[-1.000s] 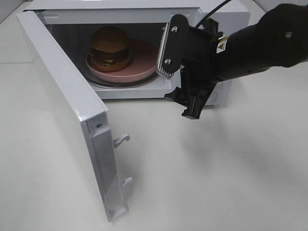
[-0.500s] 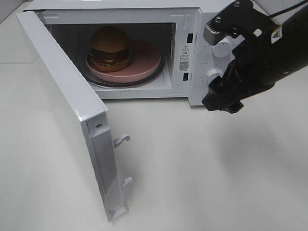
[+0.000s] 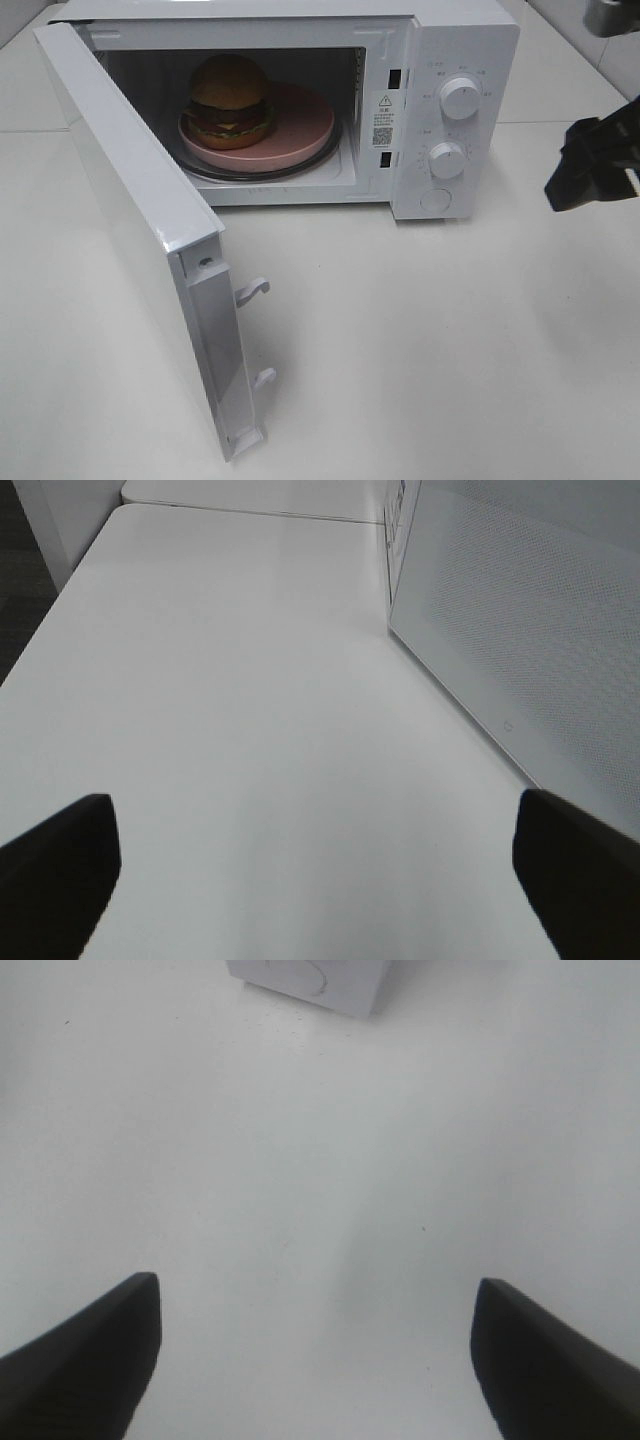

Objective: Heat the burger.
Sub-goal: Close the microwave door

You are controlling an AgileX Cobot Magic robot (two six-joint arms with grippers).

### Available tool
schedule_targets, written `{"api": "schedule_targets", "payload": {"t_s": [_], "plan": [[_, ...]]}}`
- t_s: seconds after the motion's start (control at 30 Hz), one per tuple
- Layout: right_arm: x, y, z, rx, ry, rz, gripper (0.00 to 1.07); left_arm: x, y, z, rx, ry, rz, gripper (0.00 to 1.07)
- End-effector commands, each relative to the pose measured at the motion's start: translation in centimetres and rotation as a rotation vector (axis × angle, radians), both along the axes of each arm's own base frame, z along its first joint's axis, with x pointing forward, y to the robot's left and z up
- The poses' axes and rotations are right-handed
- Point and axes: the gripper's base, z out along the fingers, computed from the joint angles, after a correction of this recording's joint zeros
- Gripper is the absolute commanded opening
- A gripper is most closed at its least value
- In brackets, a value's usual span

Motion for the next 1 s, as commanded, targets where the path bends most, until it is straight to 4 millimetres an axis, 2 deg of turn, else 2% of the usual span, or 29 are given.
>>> {"api": "schedule_targets", "payload": {"t_s": [0.03, 0.07, 0.13, 0.17, 0.23, 0.27, 0.43, 0.47, 0.5, 0.57, 0.6, 0.67, 0.7, 0.73, 0.8, 0.83, 0.9, 0.93, 0.97, 1.0], "plan": [[-1.5, -1.2, 1.2, -0.014, -0.003, -0.071, 0.76, -0.1, 0.0, 0.1, -0.001, -0.026, -0.005, 1.00], [-2.4, -1.5, 1.9, -0.027, -0.005, -0.092, 0.76, -0.1, 0.0, 0.1, -0.001, -0.026, -0.005, 1.00], [-2.8, -1.7, 2.2, -0.039, -0.009, -0.092, 0.76, -0.1, 0.0, 0.1, -0.001, -0.026, -0.005, 1.00], [-3.9, -1.9, 2.8, -0.037, -0.008, -0.109, 0.76, -0.1, 0.0, 0.1, -0.001, -0.026, -0.005, 1.00], [-4.4, -2.0, 3.1, -0.037, -0.011, -0.111, 0.76, -0.1, 0.0, 0.1, -0.001, -0.026, -0.005, 1.00], [-5.5, -2.2, 3.8, -0.033, -0.025, -0.114, 0.76, -0.1, 0.0, 0.1, -0.001, -0.026, -0.005, 1.00], [-7.4, -2.6, 5.0, -0.025, -0.061, -0.119, 0.76, -0.1, 0.0, 0.1, -0.001, -0.026, -0.005, 1.00], [-8.6, -2.8, 5.6, -0.019, -0.087, -0.120, 0.76, -0.1, 0.0, 0.1, -0.001, -0.026, -0.005, 1.00], [-8.6, -2.8, 5.6, -0.019, -0.087, -0.120, 0.76, -0.1, 0.0, 0.1, -0.001, -0.026, -0.005, 1.00], [-10.4, -3.1, 6.4, -0.010, -0.125, -0.124, 0.76, -0.1, 0.0, 0.1, -0.001, -0.026, -0.005, 1.00], [-10.4, -3.1, 6.4, -0.010, -0.125, -0.124, 0.76, -0.1, 0.0, 0.1, -0.001, -0.026, -0.005, 1.00], [-12.3, -3.4, 7.1, 0.000, -0.159, -0.128, 0.76, -0.1, 0.0, 0.1, -0.001, -0.026, -0.005, 1.00], [-12.3, -3.4, 7.1, 0.000, -0.159, -0.128, 0.76, -0.1, 0.0, 0.1, -0.001, -0.026, -0.005, 1.00], [-13.5, -3.7, 7.5, 0.013, -0.190, -0.139, 0.76, -0.1, 0.0, 0.1, -0.001, -0.026, -0.005, 1.00], [-14.1, -3.8, 7.6, 0.022, -0.202, -0.148, 0.76, -0.1, 0.0, 0.1, -0.001, -0.026, -0.005, 1.00], [-15.2, -3.9, 7.6, 0.035, -0.222, -0.160, 0.76, -0.1, 0.0, 0.1, -0.001, -0.026, -0.005, 1.00], [-15.6, -4.0, 7.5, 0.037, -0.234, -0.159, 0.76, -0.1, 0.0, 0.1, -0.001, -0.026, -0.005, 1.00], [-16.6, -4.2, 7.1, 0.038, -0.255, -0.160, 0.76, -0.1, 0.0, 0.1, -0.001, -0.026, -0.005, 1.00], [-16.6, -4.2, 7.1, 0.038, -0.255, -0.160, 0.76, -0.1, 0.0, 0.1, -0.001, -0.026, -0.005, 1.00], [-17.7, -4.5, 6.3, 0.038, -0.275, -0.163, 0.76, -0.1, 0.0, 0.1, -0.001, -0.026, -0.005, 1.00]]}}
